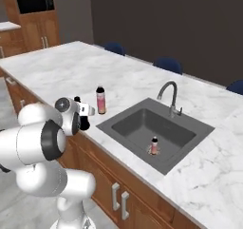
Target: Place the large bottle from the dining counter next to the other large bottle outside the sink, and place the small bottle from the dining counter next to the other small bottle inside the sink.
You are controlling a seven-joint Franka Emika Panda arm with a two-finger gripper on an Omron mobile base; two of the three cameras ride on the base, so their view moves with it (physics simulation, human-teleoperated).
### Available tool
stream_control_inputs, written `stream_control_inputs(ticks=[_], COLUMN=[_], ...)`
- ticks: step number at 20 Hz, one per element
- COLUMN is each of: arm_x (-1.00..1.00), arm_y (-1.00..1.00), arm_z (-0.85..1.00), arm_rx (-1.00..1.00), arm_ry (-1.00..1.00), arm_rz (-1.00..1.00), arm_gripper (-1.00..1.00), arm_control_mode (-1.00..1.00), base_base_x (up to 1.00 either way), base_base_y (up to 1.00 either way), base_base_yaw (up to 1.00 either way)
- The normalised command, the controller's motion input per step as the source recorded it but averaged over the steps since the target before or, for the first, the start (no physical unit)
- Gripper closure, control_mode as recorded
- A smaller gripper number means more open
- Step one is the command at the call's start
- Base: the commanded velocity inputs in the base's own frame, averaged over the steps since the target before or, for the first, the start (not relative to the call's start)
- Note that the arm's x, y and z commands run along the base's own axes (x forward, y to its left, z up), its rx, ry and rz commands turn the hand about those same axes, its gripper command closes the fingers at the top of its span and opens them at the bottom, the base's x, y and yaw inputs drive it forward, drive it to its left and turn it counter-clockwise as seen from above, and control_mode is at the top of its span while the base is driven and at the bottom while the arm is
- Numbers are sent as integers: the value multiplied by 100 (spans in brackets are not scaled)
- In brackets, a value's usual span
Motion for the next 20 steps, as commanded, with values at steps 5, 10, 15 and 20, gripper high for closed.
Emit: stream_control_inputs(ticks=[5,10,15,20], arm_x=[0,0,0,0], arm_y=[0,0,0,0], arm_z=[0,0,0,0], arm_rx=[0,0,0,0], arm_ry=[0,0,0,0], arm_rz=[0,0,0,0], arm_gripper=[100,100,100,100], arm_control_mode=[100,100,100,100], base_base_x=[16,23,29,23], base_base_y=[18,24,20,26], base_base_yaw=[-26,-16,-13,-11])
